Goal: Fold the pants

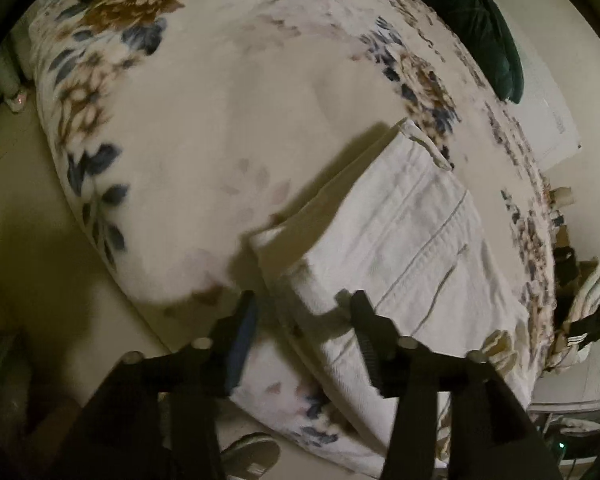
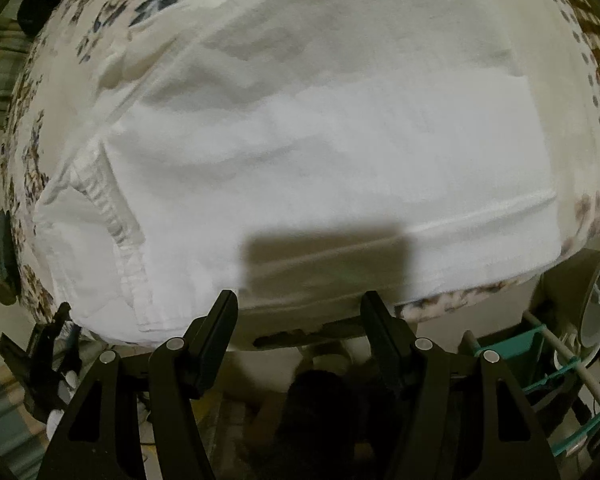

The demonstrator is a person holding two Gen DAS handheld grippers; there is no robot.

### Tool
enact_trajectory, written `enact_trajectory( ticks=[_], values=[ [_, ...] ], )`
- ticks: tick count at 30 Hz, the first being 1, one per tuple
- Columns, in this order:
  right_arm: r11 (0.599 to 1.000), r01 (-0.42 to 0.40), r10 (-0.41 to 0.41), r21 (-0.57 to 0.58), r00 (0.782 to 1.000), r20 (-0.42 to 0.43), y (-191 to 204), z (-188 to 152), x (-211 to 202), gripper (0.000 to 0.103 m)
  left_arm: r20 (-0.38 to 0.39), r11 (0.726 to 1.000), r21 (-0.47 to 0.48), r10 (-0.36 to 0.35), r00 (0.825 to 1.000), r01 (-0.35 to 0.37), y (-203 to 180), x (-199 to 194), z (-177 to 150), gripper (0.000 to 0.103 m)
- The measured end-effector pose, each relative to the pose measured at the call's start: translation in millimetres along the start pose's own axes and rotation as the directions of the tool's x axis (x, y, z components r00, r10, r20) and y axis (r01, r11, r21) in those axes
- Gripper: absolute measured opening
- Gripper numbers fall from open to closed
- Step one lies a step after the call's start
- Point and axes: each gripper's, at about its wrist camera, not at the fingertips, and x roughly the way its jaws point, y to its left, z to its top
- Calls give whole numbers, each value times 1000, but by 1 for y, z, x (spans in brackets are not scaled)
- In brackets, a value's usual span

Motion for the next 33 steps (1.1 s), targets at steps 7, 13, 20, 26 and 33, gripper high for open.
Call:
enact_trajectory(
  ticks=[7,13,20,26,33],
  values=[
    [1000,-18,18,16,1000,9,-5,11,-6,66,63,997,-36,-63,996,65,1,27,16,57],
    [1000,-18,18,7,999,35,-9,13,-6,66,175,998,47,-57,983,50,-34,14,18,24],
    [987,159,-151,-36,975,162,1,19,-31,90,320,945,328,-111,941,0,-130,-76,-16,18],
    [963,256,-226,-83,937,266,4,28,-60,101,301,830,556,-243,922,38,-219,-122,-64,13],
    [977,209,-188,-41,937,294,-40,28,-95,101,158,711,684,-360,919,161,-301,-116,-134,12]
  ],
)
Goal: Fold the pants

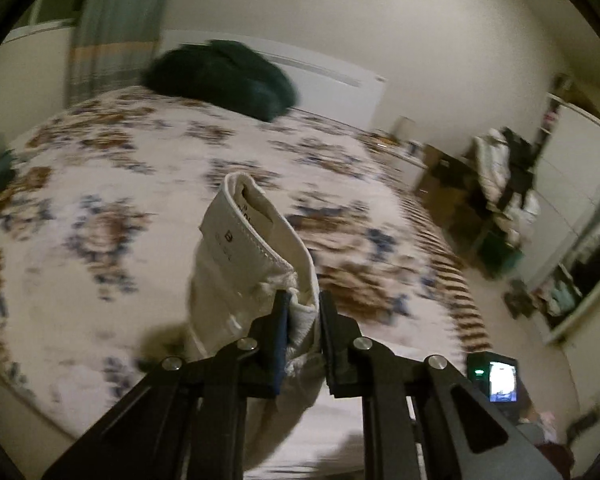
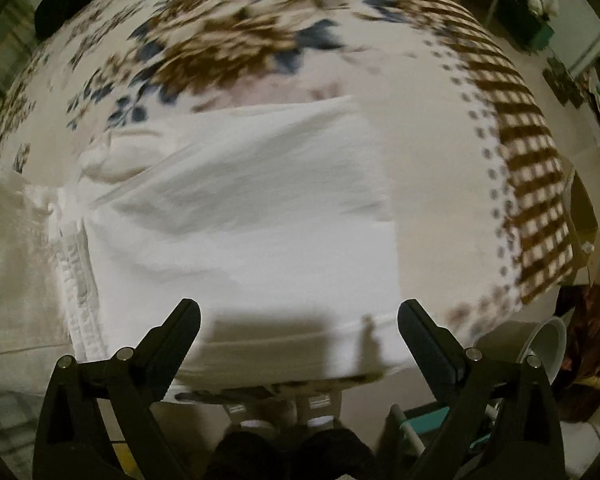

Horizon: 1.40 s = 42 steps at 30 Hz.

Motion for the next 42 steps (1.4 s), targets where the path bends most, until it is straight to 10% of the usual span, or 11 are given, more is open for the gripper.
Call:
enact_trajectory(
  ticks=[10,15,17,20,23,28,30,37,42],
  values=[
    [979,48,-40,200,998,-43,-149,-27,4,101,-218,981,69,-161,963,180,-132,96,-67,6],
    [957,-18,33,289,998,-48,-198,-35,13,101,-441,983,5,-163,882,184,-130,134,-91,9],
    [945,-111,121,309,993,-14,-206,-33,11,101,-450,992,33,-97,888,125,-117,126,-85,34],
    [915,-272,280,298,960,17,-201,-22,13,101,-450,999,40,-6,893,27,-80,116,-73,97],
    [886,-408,413,220,910,24,-171,3,20,101,-442,996,47,94,892,-82,-39,109,-68,96],
    [879,-465,472,108,880,-49,-115,48,61,100,-469,962,56,262,843,-267,29,117,-63,96],
    [850,-515,527,109,838,-145,-94,57,90,59,-466,955,53,282,838,-292,40,117,-61,96],
    [939,-340,335,-60,939,-70,-60,50,73,38,-454,943,87,324,830,-321,44,127,-59,97],
    [910,-413,415,36,903,-112,-63,53,89,50,-480,950,45,292,827,-309,44,139,-62,97]
  ],
)
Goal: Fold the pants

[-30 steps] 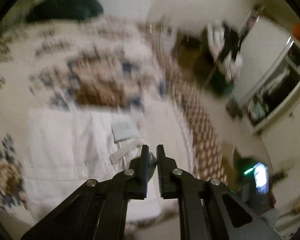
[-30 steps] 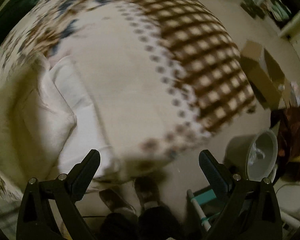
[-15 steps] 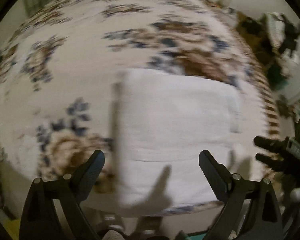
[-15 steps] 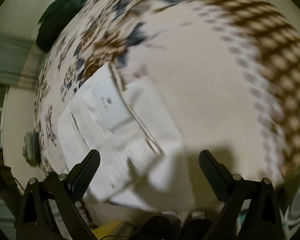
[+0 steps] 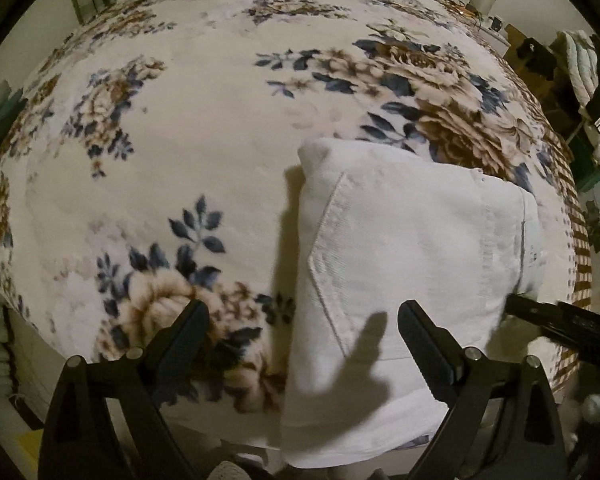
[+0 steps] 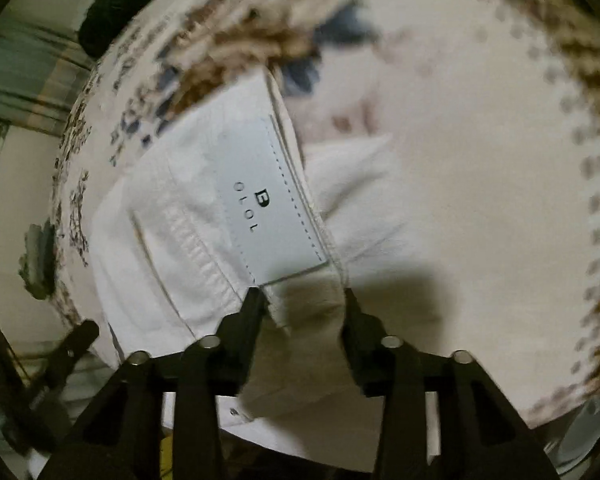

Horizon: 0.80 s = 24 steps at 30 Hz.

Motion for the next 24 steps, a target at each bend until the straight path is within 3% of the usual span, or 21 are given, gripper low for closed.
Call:
enact_trajectory(
  ticks=[2,6,8,13,18,21,24],
  values=[
    [999,-30,30,24,999,-14,-4,10,6,47,-10,1000,-9,-17,1000,17,-1,2,0,97],
    [1000,-28,28,-7,999,16,-1,5,-7,15,1,999,-10,-40,999,40,-1,-1,0,97],
    [1000,-23,23,4,998,56,-3,-6,-26,11,2,998,-18,-52,999,52,0,-3,0,97],
    [997,78,-74,-20,985,155,-3,-42,-97,10,4,996,-8,-91,996,91,-1,-10,5,97],
    [983,158,-174,91,963,206,-51,-68,-147,10,3,995,34,-98,995,98,-9,-7,10,97],
    [957,240,-266,164,951,161,-91,-82,-152,10,-10,993,28,-112,994,112,-14,0,13,97],
    [953,232,-249,192,966,66,-119,-83,-129,13,-20,992,34,-124,992,124,-24,9,20,97]
  ],
)
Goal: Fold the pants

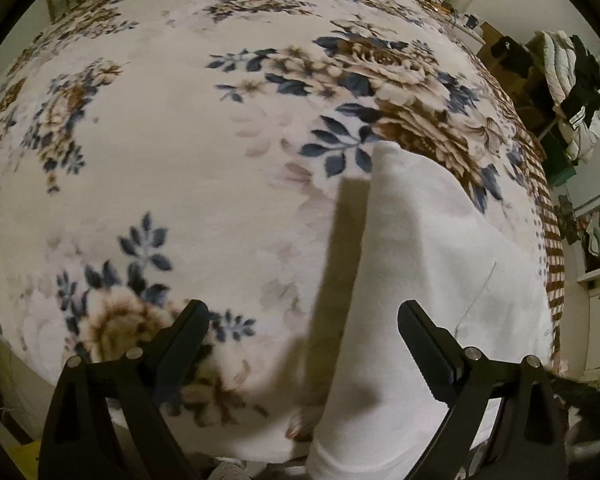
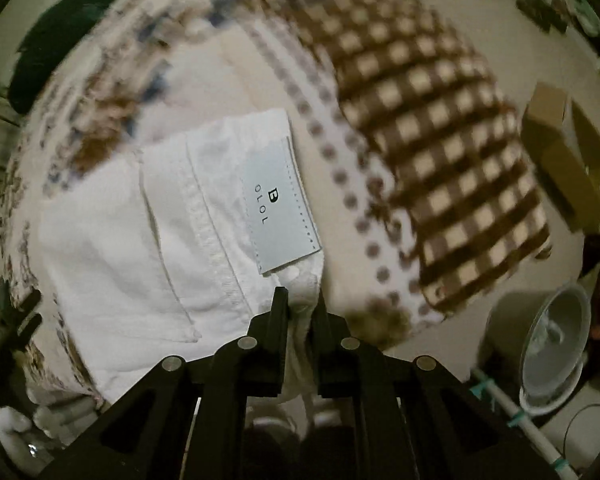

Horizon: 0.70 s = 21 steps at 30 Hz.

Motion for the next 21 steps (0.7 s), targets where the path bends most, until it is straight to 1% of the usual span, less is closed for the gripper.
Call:
enact_trajectory(
  ticks=[1,2,3,4,5,6,7,8,9,10,12,13,15,17,18,19,20,21],
  values=[
    [1000,-22,21,-15,998,-54,-3,3,11,18,-2,1000,4,-4,1000,4,-3,3,3,97],
    [1000,-6,4,-23,998,-70,-4,6,14,29,-8,1000,9,-9,1000,9,-6,6,7,97],
    [999,29,-30,-24,999,-33,-7,11,7,29,-11,1000,13,-18,1000,18,-8,9,12,97],
    [1000,12,-12,-25,1000,26,-9,16,-1,32,-6,999,18,-30,1000,30,-11,11,17,97],
    [999,-19,21,-29,997,68,-8,21,-9,46,-1,999,27,-31,1000,31,-14,13,23,97],
    [998,-48,51,-30,994,100,-10,27,-14,57,2,999,37,-31,1000,31,-17,16,29,97],
    [997,-79,81,-27,989,126,-11,34,-18,62,8,998,46,-36,999,36,-20,18,35,97],
    [992,-123,124,-17,983,134,-14,44,-16,74,11,998,54,-38,999,37,-23,21,41,97],
    [987,-159,158,0,980,119,-16,52,-9,77,16,997,64,-39,999,38,-27,25,48,97],
    [977,-213,211,20,973,90,-20,62,2,77,18,996,77,-37,999,36,-30,29,53,97],
    [963,-264,263,59,964,32,-27,76,25,77,10,993,114,-26,1000,25,-35,40,60,97],
    [948,-302,303,101,953,10,-33,81,37,77,-1,990,142,-14,1000,14,-39,49,63,97],
    [922,-354,361,158,933,-13,-41,81,49,77,-33,982,187,22,999,-15,-43,70,66,97],
    [910,-378,384,170,923,0,-42,77,52,77,-68,979,201,34,997,-20,-40,91,69,100],
    [907,-385,390,169,921,3,-42,76,52,69,-83,982,189,33,996,-17,-36,98,71,100],
    [904,-397,401,162,916,4,-43,75,50,57,-95,985,171,22,995,-6,-32,104,73,101],
    [908,-393,398,147,917,-3,-37,74,51,35,-98,986,166,21,995,-4,-30,106,75,102],
    [917,-378,382,128,924,-5,-35,73,49,27,-100,985,171,24,995,-6,-30,108,76,103]
  ],
)
